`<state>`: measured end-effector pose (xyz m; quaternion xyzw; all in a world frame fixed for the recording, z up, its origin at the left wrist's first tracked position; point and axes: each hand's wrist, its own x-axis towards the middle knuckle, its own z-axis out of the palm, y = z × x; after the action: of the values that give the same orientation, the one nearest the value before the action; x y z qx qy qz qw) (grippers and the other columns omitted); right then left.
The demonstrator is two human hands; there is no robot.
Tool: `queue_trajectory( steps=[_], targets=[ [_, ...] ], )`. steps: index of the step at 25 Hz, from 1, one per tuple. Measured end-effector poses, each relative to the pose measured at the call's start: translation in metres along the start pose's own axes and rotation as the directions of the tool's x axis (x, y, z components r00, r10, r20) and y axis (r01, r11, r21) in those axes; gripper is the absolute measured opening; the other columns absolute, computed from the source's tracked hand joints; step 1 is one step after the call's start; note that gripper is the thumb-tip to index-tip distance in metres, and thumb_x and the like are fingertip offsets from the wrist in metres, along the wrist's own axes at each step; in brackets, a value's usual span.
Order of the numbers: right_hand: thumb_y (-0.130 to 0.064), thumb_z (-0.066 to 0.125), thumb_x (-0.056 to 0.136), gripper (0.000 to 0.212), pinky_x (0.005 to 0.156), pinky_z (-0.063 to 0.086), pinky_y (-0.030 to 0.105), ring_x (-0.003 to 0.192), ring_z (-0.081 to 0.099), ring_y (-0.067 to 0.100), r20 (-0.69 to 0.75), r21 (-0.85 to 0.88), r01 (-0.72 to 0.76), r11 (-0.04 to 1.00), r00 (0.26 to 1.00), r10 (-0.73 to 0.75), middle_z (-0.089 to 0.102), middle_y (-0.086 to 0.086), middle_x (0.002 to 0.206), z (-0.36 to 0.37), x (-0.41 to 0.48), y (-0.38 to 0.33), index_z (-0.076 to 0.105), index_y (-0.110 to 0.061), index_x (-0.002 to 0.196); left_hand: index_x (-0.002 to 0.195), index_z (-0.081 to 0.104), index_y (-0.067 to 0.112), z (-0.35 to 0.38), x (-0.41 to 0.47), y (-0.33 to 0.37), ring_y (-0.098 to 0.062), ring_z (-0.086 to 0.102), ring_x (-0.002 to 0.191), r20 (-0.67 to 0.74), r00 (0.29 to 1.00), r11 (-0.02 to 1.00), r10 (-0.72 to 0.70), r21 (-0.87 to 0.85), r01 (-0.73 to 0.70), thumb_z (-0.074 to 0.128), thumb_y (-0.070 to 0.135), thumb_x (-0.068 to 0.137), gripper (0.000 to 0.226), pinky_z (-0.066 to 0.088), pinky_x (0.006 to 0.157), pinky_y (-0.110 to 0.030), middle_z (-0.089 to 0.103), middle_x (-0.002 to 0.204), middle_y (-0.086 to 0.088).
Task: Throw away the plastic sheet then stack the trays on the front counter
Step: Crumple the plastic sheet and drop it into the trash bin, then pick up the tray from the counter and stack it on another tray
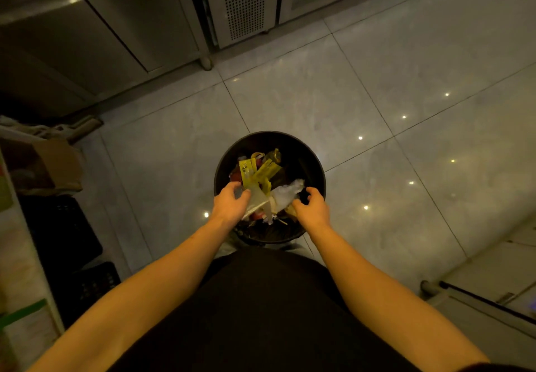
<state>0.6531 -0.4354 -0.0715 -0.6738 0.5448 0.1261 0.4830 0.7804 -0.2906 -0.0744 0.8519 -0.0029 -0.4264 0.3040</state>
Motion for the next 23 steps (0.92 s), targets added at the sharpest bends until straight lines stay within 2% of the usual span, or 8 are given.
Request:
queue_trajectory(
  steps=[4,6,8,11,14,18,20,23],
  targets=[
    [-0.021,0.058,0.092,0.056,0.087,0.048,0.036,0.121,0.054,0.032,-0.029,0.023,0.023,0.999,0.999,-0.023,0.051,0.017,0.139,0.004,-0.008,-0.004,0.039,-0.012,0.144,0.136,0.052,0.012,-0.006,-0.001,0.001,-0.026,0.057,0.119,0.037,0.993,0.993,0.114,0.033,-0.115,0.05,0.033,0.098,0.043,0.048,0.094,-0.036,0.059,0.133,-0.011],
    [-0.022,0.057,0.093,0.054,0.082,0.05,0.034,0.108,0.058,0.026,-0.052,0.034,0.026,0.999,0.998,-0.025,0.053,0.017,0.136,0.006,-0.014,-0.006,0.04,-0.013,0.143,0.137,0.052,0.011,-0.011,0.0,0.003,-0.025,0.059,0.116,0.086,0.976,0.971,0.201,0.112,-0.21,0.049,0.032,0.099,0.043,0.046,0.085,-0.03,0.061,0.131,-0.011],
    [-0.022,0.057,0.093,0.052,0.074,0.049,0.028,0.095,0.056,0.02,-0.083,0.049,0.012,0.999,0.997,-0.008,0.054,0.016,0.134,0.01,-0.022,-0.007,0.04,-0.014,0.143,0.138,0.052,0.011,-0.02,0.002,0.006,-0.026,0.058,0.119,0.163,0.939,0.922,0.304,0.197,-0.333,0.048,0.031,0.099,0.044,0.048,0.091,-0.033,0.06,0.132,-0.011],
    [-0.024,0.055,0.094,0.055,0.09,0.049,0.037,0.116,0.056,0.031,-0.135,-0.017,0.024,1.0,0.991,-0.026,0.051,0.018,0.138,0.014,-0.034,-0.005,0.037,-0.013,0.145,0.136,0.053,0.013,-0.029,0.009,0.006,-0.028,0.055,0.123,0.292,0.856,0.813,0.427,0.29,-0.504,0.047,0.035,0.099,0.043,0.047,0.099,-0.043,0.058,0.135,-0.01],
    [-0.03,0.052,0.093,0.059,0.1,0.046,0.045,0.125,0.049,0.035,-0.177,-0.202,0.045,0.978,0.981,-0.082,0.047,0.018,0.139,0.011,-0.048,0.001,0.034,-0.013,0.147,0.136,0.051,0.015,-0.032,0.014,0.011,-0.028,0.053,0.124,0.449,0.74,0.629,0.502,0.398,-0.668,0.045,0.037,0.1,0.043,0.046,0.099,-0.042,0.055,0.137,-0.009],
    [-0.04,0.05,0.091,0.062,0.096,0.046,0.047,0.122,0.048,0.037,-0.212,-0.468,0.04,0.883,0.965,-0.157,0.046,0.017,0.137,0.003,-0.078,0.02,0.034,-0.017,0.146,0.137,0.05,0.014,-0.023,0.006,0.024,-0.028,0.054,0.121,0.579,0.563,0.324,0.59,0.469,-0.822,0.041,0.039,0.1,0.046,0.047,0.095,-0.041,0.055,0.135,-0.009],
    [-0.043,0.049,0.09,0.063,0.1,0.042,0.046,0.125,0.045,0.038,-0.241,-0.521,0.004,0.854,0.959,-0.151,0.042,0.018,0.142,-0.001,-0.098,0.037,0.033,-0.019,0.146,0.134,0.052,0.014,-0.012,-0.009,0.028,-0.03,0.054,0.119,0.653,0.47,0.156,0.594,0.48,-0.863,0.041,0.04,0.099,0.045,0.047,0.095,-0.045,0.056,0.131,-0.01],
    [-0.045,0.047,0.091,0.064,0.106,0.035,0.046,0.133,0.038,0.038,-0.303,-0.521,-0.062,0.851,0.946,-0.117,0.034,0.018,0.15,-0.004,-0.129,0.069,0.031,-0.021,0.148,0.133,0.053,0.015,0.008,-0.036,0.029,-0.033,0.055,0.118,0.736,0.376,-0.034,0.563,0.475,-0.879,0.039,0.041,0.099,0.045,0.045,0.097,-0.046,0.058,0.129,-0.011]
  ],
)
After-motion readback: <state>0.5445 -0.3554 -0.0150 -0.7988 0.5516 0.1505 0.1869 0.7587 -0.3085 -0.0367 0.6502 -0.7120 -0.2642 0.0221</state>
